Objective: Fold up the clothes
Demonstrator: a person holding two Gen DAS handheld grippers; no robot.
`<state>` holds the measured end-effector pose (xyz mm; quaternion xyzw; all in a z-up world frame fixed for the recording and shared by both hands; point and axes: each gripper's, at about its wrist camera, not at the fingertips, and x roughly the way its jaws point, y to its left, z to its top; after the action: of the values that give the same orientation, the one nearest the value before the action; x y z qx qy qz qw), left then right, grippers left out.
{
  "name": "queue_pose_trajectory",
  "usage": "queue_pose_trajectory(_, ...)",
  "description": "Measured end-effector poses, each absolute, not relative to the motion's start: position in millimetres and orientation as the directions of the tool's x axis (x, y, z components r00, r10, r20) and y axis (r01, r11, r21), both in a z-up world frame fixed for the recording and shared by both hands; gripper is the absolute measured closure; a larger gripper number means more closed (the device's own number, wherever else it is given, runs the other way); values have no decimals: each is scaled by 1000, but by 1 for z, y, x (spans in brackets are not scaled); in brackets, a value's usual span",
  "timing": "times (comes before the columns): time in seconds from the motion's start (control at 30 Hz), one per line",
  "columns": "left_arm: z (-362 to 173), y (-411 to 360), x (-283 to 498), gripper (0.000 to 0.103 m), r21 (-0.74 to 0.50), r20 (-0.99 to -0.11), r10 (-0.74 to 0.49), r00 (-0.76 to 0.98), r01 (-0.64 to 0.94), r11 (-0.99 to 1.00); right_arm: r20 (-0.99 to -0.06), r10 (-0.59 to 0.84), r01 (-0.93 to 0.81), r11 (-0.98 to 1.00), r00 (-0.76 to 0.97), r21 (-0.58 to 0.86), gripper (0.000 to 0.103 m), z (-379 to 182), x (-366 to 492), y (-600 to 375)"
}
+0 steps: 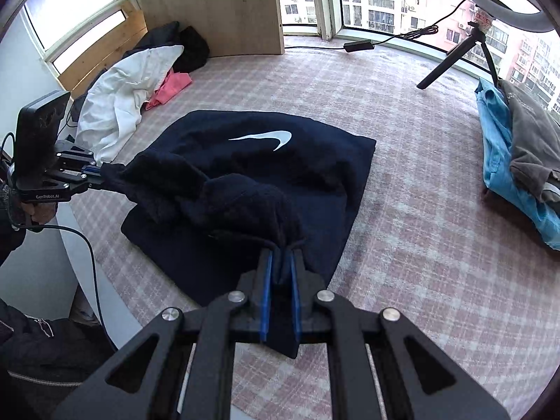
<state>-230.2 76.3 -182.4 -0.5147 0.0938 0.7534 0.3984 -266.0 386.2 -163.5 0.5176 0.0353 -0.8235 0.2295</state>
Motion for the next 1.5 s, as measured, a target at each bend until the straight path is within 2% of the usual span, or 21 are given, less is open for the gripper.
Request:
queue_pose_trajectory(0.07,-201,78,-226,91,-235,-895,430,-118,-696,-679,-905,-317,450,-878,-284,167,91,-183,-263,381)
queue_pose_trajectory(0.13,-208,73,-222,91,-211,-922,376,-91,-697,-686,-945,-227,463,-881,-234,97,82,-200,-256,378)
queue_pose_trajectory(0.17,-203,69,-220,91,-205,-923,373,-95,-700,-684,-957,-197,468,-880,-211,78,81,-205,-253,378)
queue_pose_trajectory(0.3,-177,64,-221,88,-181,-910,390,-142,-710,-681,-931,-298,454,-873,-210,177,80,-178,-242,393)
queue_pose_trajectory(0.4,-166,82,-235,81,-161,-888,419,-189,-725,-670,-880,-400,416,-867,-255,273,63,-157,-253,399)
queue_pose_trajectory(0.53,-184,107,-257,82,-190,-881,445,-161,-741,-644,-890,-371,390,-885,-266,253,62,-175,-279,381)
queue_pose_trajectory(0.6,-200,117,-252,84,-235,-890,450,-72,-775,-587,-912,-345,405,-884,-223,235,62,-192,-282,372)
queue_pose_trajectory(0.73,-224,116,-205,81,-181,-950,312,30,-866,-466,-953,-279,455,-868,-119,198,62,-220,-275,360)
queue_pose_trajectory(0.9,-195,87,-225,81,-202,-928,369,-45,-773,-601,-939,-290,420,-887,-187,191,62,-187,-261,373)
queue_pose_trajectory(1.03,-188,94,-246,78,-171,-924,371,-97,-761,-626,-879,-435,522,-805,-195,282,62,-168,-258,334)
queue_pose_trajectory(1.2,-210,105,-280,79,-167,-945,321,-65,-746,-645,-917,-346,721,-685,-197,104,62,-189,-252,265)
queue_pose_trajectory(1.37,-221,106,-289,78,-198,-949,315,-24,-734,-650,-931,-322,757,-648,-171,85,62,-209,-256,249)
queue_pose_trajectory(1.4,-221,106,-289,78,-193,-950,312,-26,-737,-647,-932,-324,755,-649,-161,95,65,-212,-259,248)
queue_pose_trajectory(1.43,-222,107,-289,78,-190,-951,309,-26,-740,-646,-934,-326,752,-651,-147,109,85,-215,-262,248)
queue_pose_trajectory(1.47,-222,107,-290,78,-191,-951,309,-24,-739,-646,-936,-332,740,-658,-120,139,97,-218,-266,249)
queue_pose_trajectory(1.5,-222,107,-290,78,-193,-950,311,-23,-739,-646,-936,-339,727,-666,-94,168,98,-220,-270,250)
